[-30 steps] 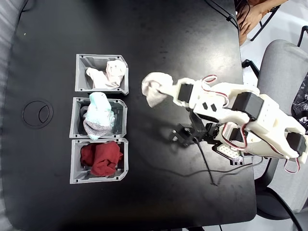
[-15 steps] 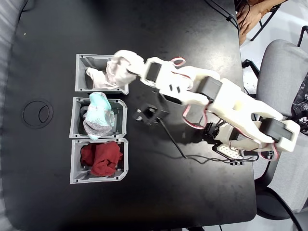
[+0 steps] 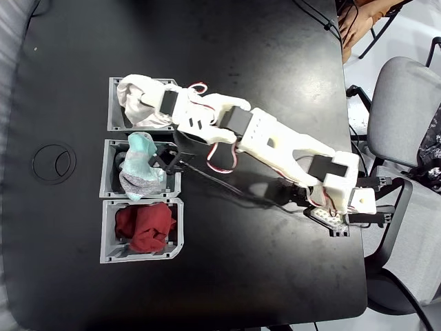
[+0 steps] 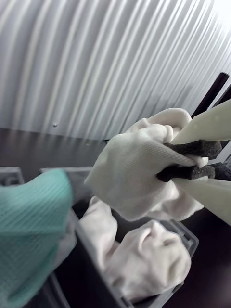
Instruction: Put the sock in the container
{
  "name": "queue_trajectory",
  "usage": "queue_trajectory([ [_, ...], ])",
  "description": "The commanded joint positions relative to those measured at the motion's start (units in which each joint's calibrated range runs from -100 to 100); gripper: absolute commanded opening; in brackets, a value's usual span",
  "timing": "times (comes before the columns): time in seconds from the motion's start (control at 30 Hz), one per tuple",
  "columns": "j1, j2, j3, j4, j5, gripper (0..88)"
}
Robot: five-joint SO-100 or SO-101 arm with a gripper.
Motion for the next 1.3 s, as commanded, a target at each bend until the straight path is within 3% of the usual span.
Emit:
queue_trajectory([
  [0.0, -0.72, 4.48, -10.23, -1.31, -0.29, 1.3],
  [0.37, -0.4, 20.54, -23.21, -1.22, -0.29, 1.3],
  [0.7, -0.09, 21.21, -23.48, 0.06, -0.23, 1.8],
  [1.0, -0.72, 13.52, -23.48, 14.32, -0.23, 25.7],
  [1.27, -0.56, 4.65, -23.48, 23.8, -0.23, 27.7],
])
